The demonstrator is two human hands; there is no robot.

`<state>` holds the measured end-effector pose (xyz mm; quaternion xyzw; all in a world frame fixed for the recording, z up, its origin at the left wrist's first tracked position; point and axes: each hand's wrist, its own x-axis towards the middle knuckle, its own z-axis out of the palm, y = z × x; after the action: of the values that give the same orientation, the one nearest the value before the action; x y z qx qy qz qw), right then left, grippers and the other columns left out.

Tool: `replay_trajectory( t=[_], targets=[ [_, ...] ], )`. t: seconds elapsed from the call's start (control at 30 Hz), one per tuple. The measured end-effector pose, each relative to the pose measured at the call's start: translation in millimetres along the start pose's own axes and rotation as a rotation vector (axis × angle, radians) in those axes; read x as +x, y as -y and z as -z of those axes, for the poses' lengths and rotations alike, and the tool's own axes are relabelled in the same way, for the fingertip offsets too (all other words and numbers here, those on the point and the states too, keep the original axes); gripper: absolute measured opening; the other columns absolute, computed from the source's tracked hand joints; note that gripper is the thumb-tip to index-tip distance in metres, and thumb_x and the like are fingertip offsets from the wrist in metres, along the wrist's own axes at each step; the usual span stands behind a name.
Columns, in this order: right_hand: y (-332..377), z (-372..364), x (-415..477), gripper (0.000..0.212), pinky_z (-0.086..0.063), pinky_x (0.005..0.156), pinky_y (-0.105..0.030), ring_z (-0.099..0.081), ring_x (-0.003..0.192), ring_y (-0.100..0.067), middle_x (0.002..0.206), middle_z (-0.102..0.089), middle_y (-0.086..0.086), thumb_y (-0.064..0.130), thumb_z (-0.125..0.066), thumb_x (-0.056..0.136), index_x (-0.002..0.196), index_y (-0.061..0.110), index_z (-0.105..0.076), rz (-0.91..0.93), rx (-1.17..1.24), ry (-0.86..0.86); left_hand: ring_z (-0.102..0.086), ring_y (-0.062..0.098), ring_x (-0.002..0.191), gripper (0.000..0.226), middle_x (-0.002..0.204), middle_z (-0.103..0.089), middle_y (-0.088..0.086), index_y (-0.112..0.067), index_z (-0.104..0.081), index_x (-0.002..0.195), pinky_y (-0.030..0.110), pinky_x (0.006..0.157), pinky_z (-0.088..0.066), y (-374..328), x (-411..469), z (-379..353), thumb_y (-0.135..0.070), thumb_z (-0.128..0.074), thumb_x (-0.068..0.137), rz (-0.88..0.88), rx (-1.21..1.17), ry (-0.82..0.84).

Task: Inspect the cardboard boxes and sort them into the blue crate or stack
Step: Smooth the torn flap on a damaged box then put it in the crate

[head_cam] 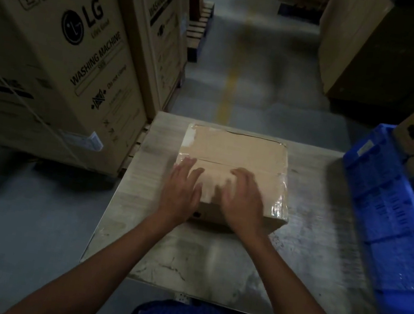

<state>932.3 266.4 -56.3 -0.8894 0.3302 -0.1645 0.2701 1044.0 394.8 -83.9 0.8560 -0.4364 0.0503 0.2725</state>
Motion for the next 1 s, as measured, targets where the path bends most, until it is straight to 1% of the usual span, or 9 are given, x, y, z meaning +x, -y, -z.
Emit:
replay_trajectory(
  t=[0.17, 0.3, 0.37, 0.47, 0.57, 0.67, 0.8, 0.93, 1.0],
  targets=[
    [13.2, -34.5, -20.9, 0.075, -0.010, 0.124, -0.049, -0.016, 0.155, -0.029, 0.166, -0.023, -0.013, 0.047, -0.001, 0.096, 0.157, 0.016, -0.032, 0.103, -0.324, 0.305, -0.021, 0.029, 0.152, 0.071, 0.162, -0.026, 0.014, -0.012, -0.038, 0.153, 0.045, 0.122, -0.010, 0.2, -6.5, -9.8, -0.045, -0.008, 0.096, 0.074, 0.171, 0.336],
    [6.6, -31.5, -15.0, 0.065, -0.033, 0.114, -0.049, -0.041, 0.142, -0.031, 0.152, -0.047, -0.013, 0.048, -0.018, 0.097, 0.142, 0.016, -0.054, 0.145, -0.367, 0.240, -0.031, 0.030, 0.148, 0.068, 0.158, -0.037, 0.014, -0.014, -0.048, 0.147, 0.047, 0.120, -0.022, 6.1, -2.8, -4.2, -0.045, -0.013, 0.097, 0.062, 0.152, 0.344],
    [12.5, -25.1, -6.0, 0.046, -0.041, 0.100, -0.046, -0.051, 0.125, -0.030, 0.134, -0.058, -0.010, 0.044, -0.031, 0.097, 0.122, 0.018, -0.061, 0.169, -0.399, 0.240, -0.052, 0.035, 0.126, 0.048, 0.135, -0.058, 0.014, -0.015, -0.064, 0.121, 0.046, 0.103, -0.040, 8.6, 6.4, -2.4, -0.041, -0.032, 0.096, -0.003, 0.182, 0.283],
    [22.6, -14.5, 19.0, 0.030, -0.040, 0.095, -0.047, -0.049, 0.119, -0.031, 0.126, -0.055, -0.011, 0.036, -0.041, 0.099, 0.115, 0.019, -0.059, 0.159, -0.425, 0.291, -0.052, 0.034, 0.113, 0.021, 0.121, -0.057, 0.012, -0.019, -0.058, 0.097, 0.044, 0.092, -0.036, 5.3, 33.4, 2.0, -0.034, -0.044, 0.093, -0.012, 0.214, 0.254],
    [16.1, -18.1, 34.2, 0.057, -0.016, 0.120, -0.057, -0.016, 0.152, -0.035, 0.165, -0.018, -0.017, 0.043, -0.033, 0.103, 0.154, 0.020, -0.032, 0.093, -0.417, 0.391, -0.016, 0.031, 0.152, 0.048, 0.164, -0.019, 0.013, -0.019, -0.040, 0.148, 0.049, 0.121, -0.008, 9.3, 45.4, -5.7, -0.038, -0.027, 0.106, 0.029, 0.186, 0.378],
    [2.9, -26.0, 34.5, 0.064, -0.004, 0.124, -0.057, 0.002, 0.156, -0.032, 0.169, 0.002, -0.014, 0.050, -0.020, 0.105, 0.162, 0.022, -0.010, 0.084, -0.427, 0.473, 0.004, 0.025, 0.155, 0.057, 0.168, 0.000, 0.009, -0.021, -0.016, 0.159, 0.046, 0.122, 0.008, 15.7, 44.7, -10.4, -0.043, -0.019, 0.107, 0.033, 0.225, 0.465],
    [2.3, -23.9, 36.1, 0.063, -0.013, 0.122, -0.055, -0.007, 0.155, -0.031, 0.169, -0.007, -0.012, 0.053, -0.022, 0.104, 0.160, 0.024, -0.019, 0.096, -0.444, 0.470, -0.002, 0.027, 0.155, 0.057, 0.168, -0.006, 0.010, -0.022, -0.021, 0.158, 0.048, 0.122, 0.002, 18.8, 45.0, -8.6, -0.044, -0.021, 0.106, 0.018, 0.260, 0.496],
    [20.3, -8.1, 63.4, 0.047, -0.036, 0.103, -0.052, -0.043, 0.130, -0.034, 0.141, -0.047, -0.014, 0.047, -0.042, 0.096, 0.134, 0.020, -0.049, 0.113, -0.494, 0.425, -0.045, 0.032, 0.130, 0.043, 0.139, -0.048, 0.011, -0.021, -0.051, 0.126, 0.046, 0.105, -0.034, 16.9, 65.2, -4.8, -0.043, -0.023, 0.102, -0.066, 0.271, 0.319],
    [21.0, -4.7, 82.8, 0.052, -0.032, 0.109, -0.054, -0.036, 0.139, -0.035, 0.153, -0.038, -0.015, 0.046, -0.042, 0.098, 0.143, 0.020, -0.043, 0.106, -0.468, 0.384, -0.033, 0.033, 0.143, 0.052, 0.154, -0.038, 0.012, -0.019, -0.044, 0.142, 0.046, 0.116, -0.027, 18.3, 80.2, -6.7, -0.044, -0.019, 0.104, -0.067, 0.205, 0.304]
  ],
)
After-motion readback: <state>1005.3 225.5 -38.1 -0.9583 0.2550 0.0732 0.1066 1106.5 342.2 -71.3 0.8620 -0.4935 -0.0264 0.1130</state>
